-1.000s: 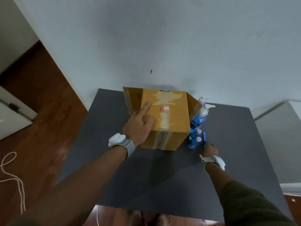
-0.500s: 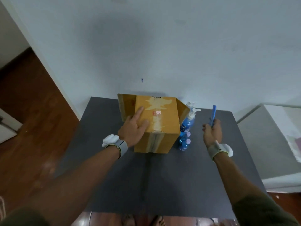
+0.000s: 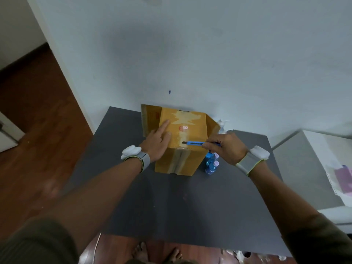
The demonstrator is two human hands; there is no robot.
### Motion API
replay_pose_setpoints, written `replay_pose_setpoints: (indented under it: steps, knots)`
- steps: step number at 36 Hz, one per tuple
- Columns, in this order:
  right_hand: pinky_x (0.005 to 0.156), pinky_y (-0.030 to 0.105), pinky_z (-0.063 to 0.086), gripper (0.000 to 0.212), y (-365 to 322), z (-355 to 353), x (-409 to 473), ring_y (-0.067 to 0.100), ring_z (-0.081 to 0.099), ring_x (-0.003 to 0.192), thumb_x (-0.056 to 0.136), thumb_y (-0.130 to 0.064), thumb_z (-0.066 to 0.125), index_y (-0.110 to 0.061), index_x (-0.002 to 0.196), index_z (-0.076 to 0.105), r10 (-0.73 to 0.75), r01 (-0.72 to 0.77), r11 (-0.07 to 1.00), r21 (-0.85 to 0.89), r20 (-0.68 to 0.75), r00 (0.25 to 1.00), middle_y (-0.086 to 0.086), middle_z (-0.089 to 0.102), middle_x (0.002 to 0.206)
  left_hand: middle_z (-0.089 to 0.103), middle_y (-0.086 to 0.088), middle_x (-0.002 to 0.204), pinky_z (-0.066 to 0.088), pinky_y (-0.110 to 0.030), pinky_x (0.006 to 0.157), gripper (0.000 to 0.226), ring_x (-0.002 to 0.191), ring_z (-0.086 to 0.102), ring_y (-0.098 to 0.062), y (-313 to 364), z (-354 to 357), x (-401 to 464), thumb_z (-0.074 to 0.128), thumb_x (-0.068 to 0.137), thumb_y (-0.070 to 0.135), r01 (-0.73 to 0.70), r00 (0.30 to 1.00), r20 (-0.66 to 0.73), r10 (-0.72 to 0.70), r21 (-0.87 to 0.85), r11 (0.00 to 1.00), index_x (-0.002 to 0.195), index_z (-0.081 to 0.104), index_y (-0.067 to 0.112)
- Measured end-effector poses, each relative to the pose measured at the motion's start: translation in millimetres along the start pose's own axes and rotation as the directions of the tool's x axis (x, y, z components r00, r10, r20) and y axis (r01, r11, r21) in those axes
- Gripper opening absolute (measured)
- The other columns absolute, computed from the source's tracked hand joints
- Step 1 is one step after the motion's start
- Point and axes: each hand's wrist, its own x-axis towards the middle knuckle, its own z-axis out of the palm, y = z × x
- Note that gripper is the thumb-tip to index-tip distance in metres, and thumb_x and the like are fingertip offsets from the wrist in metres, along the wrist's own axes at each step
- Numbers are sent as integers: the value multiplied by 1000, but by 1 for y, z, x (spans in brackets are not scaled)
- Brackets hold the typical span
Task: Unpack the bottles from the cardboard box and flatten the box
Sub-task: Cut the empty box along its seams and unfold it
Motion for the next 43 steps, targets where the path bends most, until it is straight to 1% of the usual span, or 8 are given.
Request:
replay_pose_setpoints:
  steps: [2,5,12,16,23,27,35,43]
  knots:
    - [58,34,52,22,0,2,3,14,62,57,91,-36,68,-16,86,76,-9,8,998,-66,-16,1000,-3,70,67,28,-3,160,36,-57,110,50,136,43,-37,1,-1,0,18,99,67,2,1000,-3,-2,3,1000,146,1,65]
    - [60,36,53,28,-4,1,5,15,63,60,89,-45,67,-19,84,76,12,-15,992,-122,-25,1000,-5,71,68,28,-3,161,37,-56,110,49,136,43,-37,1,-1,-2,18,99,67,-3,1000,-7,3,7,1000,145,0,66]
    - [58,29,50,29,-17,-8,7,12,62,63,90,-46,65,-20,86,76,14,-10,983,-183,20,1000,-8,71,71,28,-5,160,39,-55,109,51,135,43,-36,1,0,-1,19,100,65,-12,1000,-2,12,-4,1000,147,1,62]
    - [56,23,42,29,-20,-9,8,10,57,60,91,-45,65,-19,86,76,5,2,979,-206,34,999,-14,61,65,29,-5,159,38,-55,109,51,135,44,-37,1,0,-1,19,99,66,-9,1000,-8,9,2,1000,147,1,63]
    - [59,32,52,35,-26,-12,10,14,61,63,93,-53,58,-22,84,72,23,-7,955,-297,50,998,-8,67,68,28,-5,160,37,-53,111,52,137,41,-36,0,0,0,22,102,62,-14,1000,-10,14,0,1000,151,4,58]
    - [56,28,46,35,-31,-12,10,16,61,64,94,-54,55,-24,83,69,6,11,931,-365,46,999,-6,67,67,28,-6,160,37,-50,109,52,137,41,-35,-1,0,1,24,103,58,-17,1000,-18,17,1,1000,151,6,58]
    - [60,35,53,38,-25,-7,8,15,60,64,93,-57,54,-24,84,71,40,-35,936,-349,7,999,-7,67,69,30,-4,159,40,-50,107,51,134,44,-36,-1,1,1,23,102,61,-18,1000,-23,19,13,1000,150,5,60]
    - [58,31,51,36,-23,-5,10,12,56,60,93,-56,55,-24,85,71,48,-32,940,-339,38,998,-10,62,66,29,-5,159,39,-49,105,51,133,45,-35,0,0,0,23,103,61,-21,1000,-22,21,20,1000,151,5,58]
